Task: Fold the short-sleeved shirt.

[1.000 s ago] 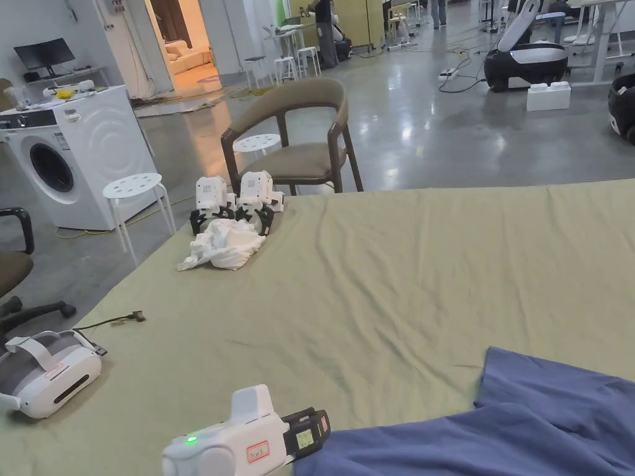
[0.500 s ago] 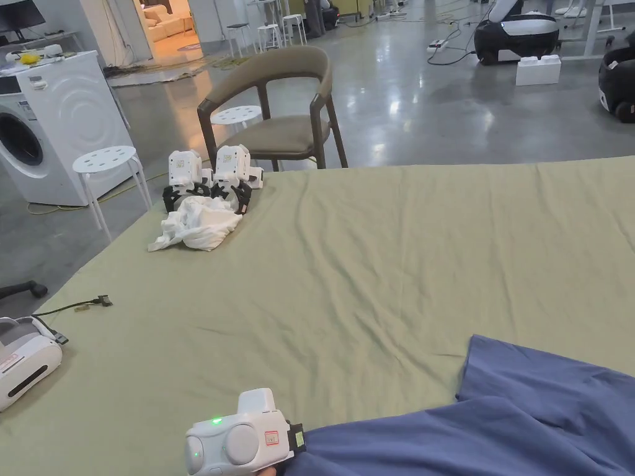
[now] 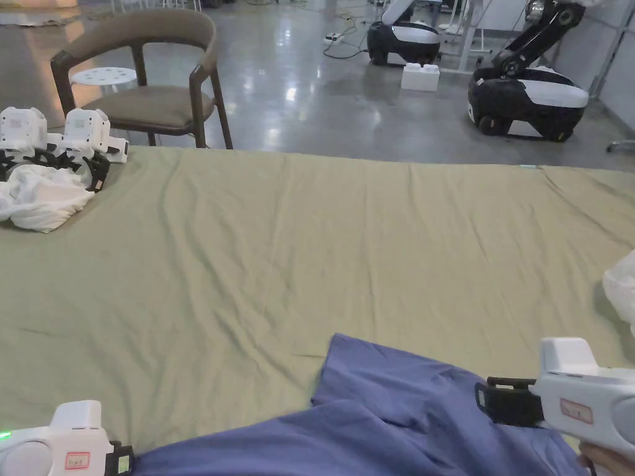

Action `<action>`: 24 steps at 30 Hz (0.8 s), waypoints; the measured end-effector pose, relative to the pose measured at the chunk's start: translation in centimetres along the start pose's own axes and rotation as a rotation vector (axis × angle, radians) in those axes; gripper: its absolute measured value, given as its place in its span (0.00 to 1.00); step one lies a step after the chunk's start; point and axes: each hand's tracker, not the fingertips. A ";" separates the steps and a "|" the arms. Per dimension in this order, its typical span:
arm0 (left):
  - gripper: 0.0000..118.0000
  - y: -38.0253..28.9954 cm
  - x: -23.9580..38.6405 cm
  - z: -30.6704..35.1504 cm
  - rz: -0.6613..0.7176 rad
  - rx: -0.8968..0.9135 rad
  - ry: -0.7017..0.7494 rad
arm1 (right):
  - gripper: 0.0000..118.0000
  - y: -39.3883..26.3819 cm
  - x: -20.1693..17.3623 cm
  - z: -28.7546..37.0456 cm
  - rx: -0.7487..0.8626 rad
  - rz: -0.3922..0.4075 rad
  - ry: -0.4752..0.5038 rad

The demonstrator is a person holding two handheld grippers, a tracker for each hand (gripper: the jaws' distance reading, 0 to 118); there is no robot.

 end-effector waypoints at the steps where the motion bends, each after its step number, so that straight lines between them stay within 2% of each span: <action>1: 0.02 0.0 -0.1 0.0 -0.006 0.000 -0.004 | 0.78 0.8 0.4 -2.0 -0.001 0.026 -0.015; 6: 0.02 0.2 -0.6 -0.1 -0.006 -0.006 -0.025 | 0.75 3.2 0.8 -9.8 -0.145 0.115 -0.056; 7: 0.02 0.2 -0.6 -0.1 -0.007 -0.009 -0.026 | 0.70 3.4 0.5 -10.8 -0.158 0.138 -0.069; 8: 0.02 0.3 -0.5 -0.1 -0.012 -0.015 -0.025 | 0.58 3.5 0.4 -11.6 -0.165 0.152 -0.068; 10: 0.02 0.4 0.0 -0.1 -0.032 -0.019 -0.009 | 0.54 3.5 0.3 -12.3 -0.189 0.136 -0.009; 11: 0.02 0.2 0.5 -0.2 -0.057 -0.017 0.010 | 0.44 3.4 0.1 -12.0 -0.175 0.147 -0.042; 12: 0.02 0.1 0.9 -0.2 -0.094 -0.011 0.031 | 0.32 3.3 0.2 -11.6 -0.161 0.160 -0.026; 13: 0.02 -0.2 1.6 -0.4 -0.138 -0.003 0.055 | 0.10 3.1 0.2 -11.3 -0.153 0.164 0.013; 14: 0.02 -0.5 2.2 -0.4 -0.171 0.009 0.077 | 0.00 3.0 0.1 -10.9 -0.153 0.155 0.005; 15: 0.02 -0.7 2.6 -0.4 -0.192 0.016 0.094 | 0.00 2.9 -0.2 -10.2 -0.144 0.155 -0.008; 17: 0.02 -0.7 3.0 -0.4 -0.215 0.007 0.100 | 0.00 2.4 -0.4 -8.7 -0.128 0.092 -0.016; 18: 0.02 -0.3 2.8 -0.1 -0.205 0.000 0.092 | 0.00 2.0 -0.6 -7.3 -0.103 0.050 -0.018; 20: 0.00 0.5 2.1 1.5 -0.127 -0.004 0.051 | 0.00 1.2 -1.4 -2.8 0.013 0.023 -0.007; 24: 0.00 1.1 2.3 10.5 -0.131 0.251 -0.072 | 0.00 0.0 -1.1 7.5 0.203 0.014 0.022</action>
